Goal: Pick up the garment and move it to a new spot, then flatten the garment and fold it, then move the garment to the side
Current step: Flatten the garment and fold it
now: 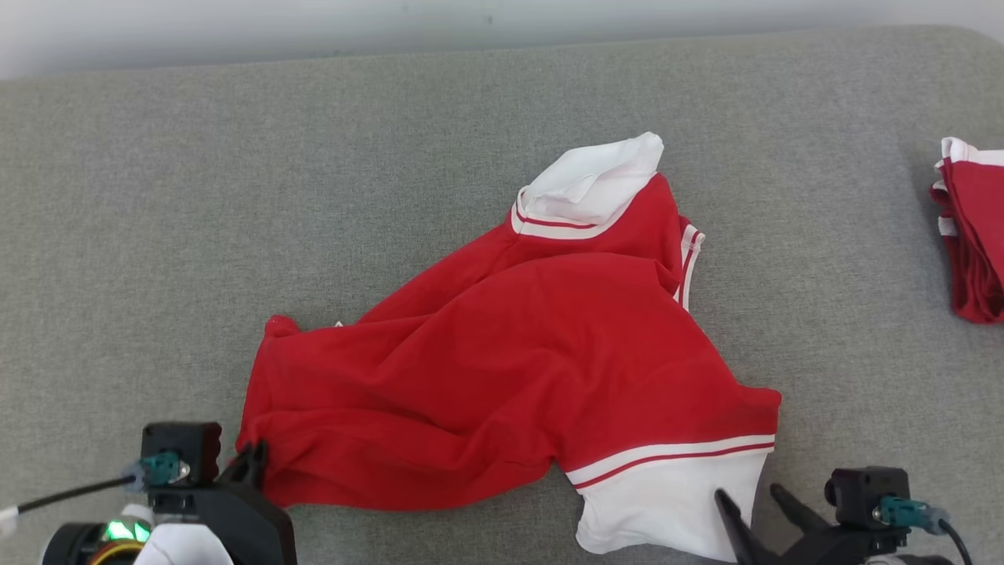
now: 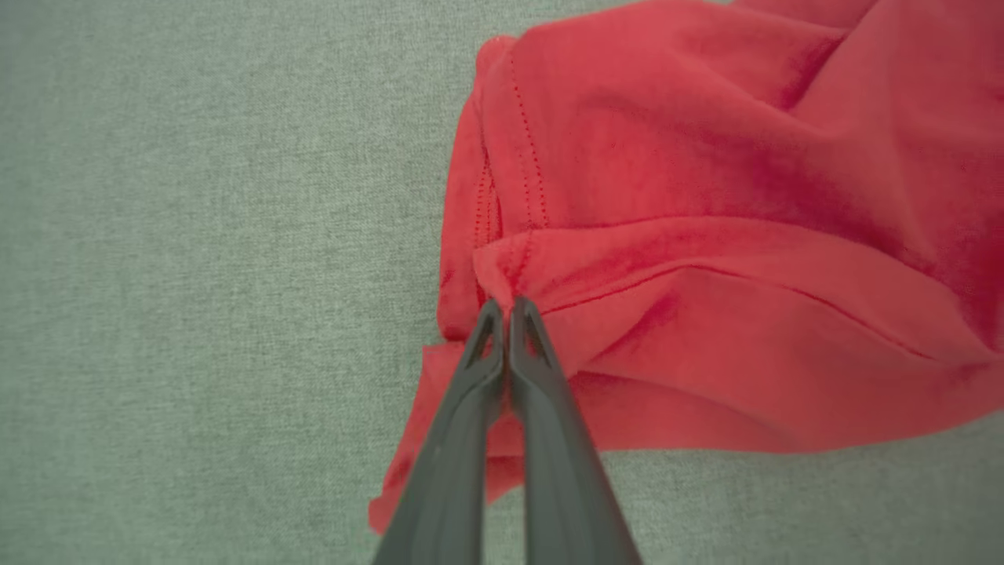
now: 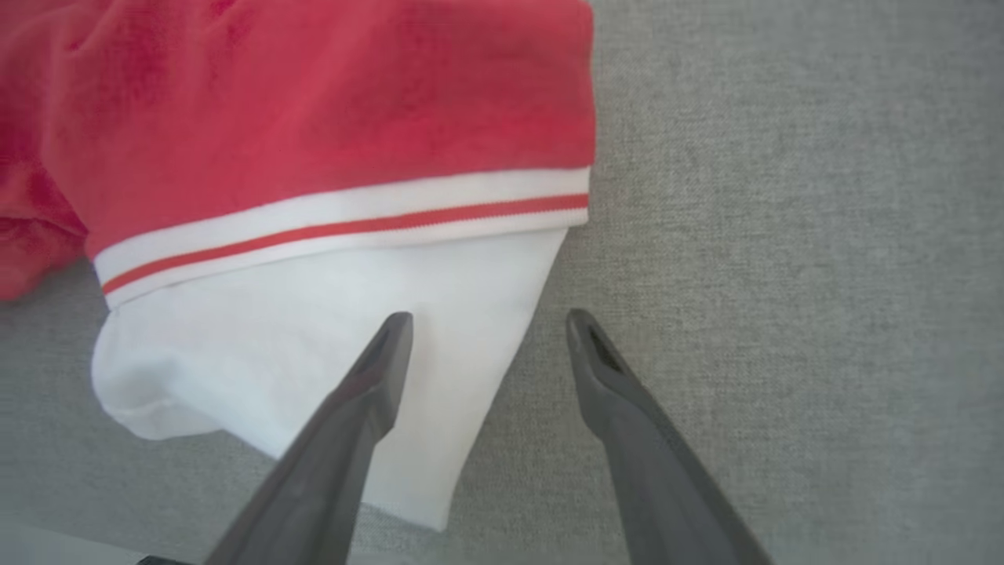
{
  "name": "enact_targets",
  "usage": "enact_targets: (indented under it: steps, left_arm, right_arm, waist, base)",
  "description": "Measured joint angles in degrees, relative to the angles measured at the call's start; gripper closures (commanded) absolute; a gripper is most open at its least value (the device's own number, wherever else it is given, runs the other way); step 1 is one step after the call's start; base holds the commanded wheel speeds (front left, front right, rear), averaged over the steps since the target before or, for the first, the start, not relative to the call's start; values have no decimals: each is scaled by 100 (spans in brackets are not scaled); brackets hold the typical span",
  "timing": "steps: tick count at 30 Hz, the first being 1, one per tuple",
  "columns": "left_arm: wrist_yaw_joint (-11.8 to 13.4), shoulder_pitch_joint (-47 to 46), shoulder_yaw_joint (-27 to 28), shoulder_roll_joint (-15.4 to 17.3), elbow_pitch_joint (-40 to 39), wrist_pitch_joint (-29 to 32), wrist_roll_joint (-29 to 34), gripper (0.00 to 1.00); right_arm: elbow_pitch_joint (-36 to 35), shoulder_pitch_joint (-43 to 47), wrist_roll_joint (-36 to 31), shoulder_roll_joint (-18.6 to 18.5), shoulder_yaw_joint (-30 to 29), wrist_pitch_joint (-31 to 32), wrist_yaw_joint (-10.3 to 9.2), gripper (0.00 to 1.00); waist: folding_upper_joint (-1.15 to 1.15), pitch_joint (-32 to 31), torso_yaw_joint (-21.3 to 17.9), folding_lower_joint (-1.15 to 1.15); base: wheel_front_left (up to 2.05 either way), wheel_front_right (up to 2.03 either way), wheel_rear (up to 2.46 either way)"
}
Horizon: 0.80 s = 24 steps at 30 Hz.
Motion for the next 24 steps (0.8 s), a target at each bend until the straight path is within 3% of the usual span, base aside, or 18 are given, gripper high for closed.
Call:
enact_targets:
  steps: [6, 12, 13, 15, 24]
  left_arm:
    - [56, 219, 32, -82, -96, -142, -92, 100]
    - [97, 220, 66, -87, -103, -212, -97, 100]
    - [99, 216, 73, -87, -105, -220, -97, 100]
    - [102, 208, 87, -87, -109, -288, -90, 100]
    - [140, 248, 405, -265, -274, -964, -260, 100]
  right_arm:
    - [-193, 396, 5, 4, 138, 570, 0, 0]
    - [-55, 286, -20, 2, 145, 341, 0, 0]
    - [-12, 254, -31, 3, 142, 278, 0, 17]
    - [64, 182, -68, 3, 120, 164, 0, 100]
    - [-237, -54, 113, 4, -196, -241, 0, 100]
  waist:
    - [0, 42, 72, 0]
    - [0, 122, 96, -1]
    - [-1, 131, 97, -1]
    - [0, 142, 90, 0]
    - [0, 10, 10, 0]
  base:
    - [0, 0, 0]
    - [0, 0, 0]
    - [0, 0, 0]
    - [0, 0, 0]
    - [0, 0, 0]
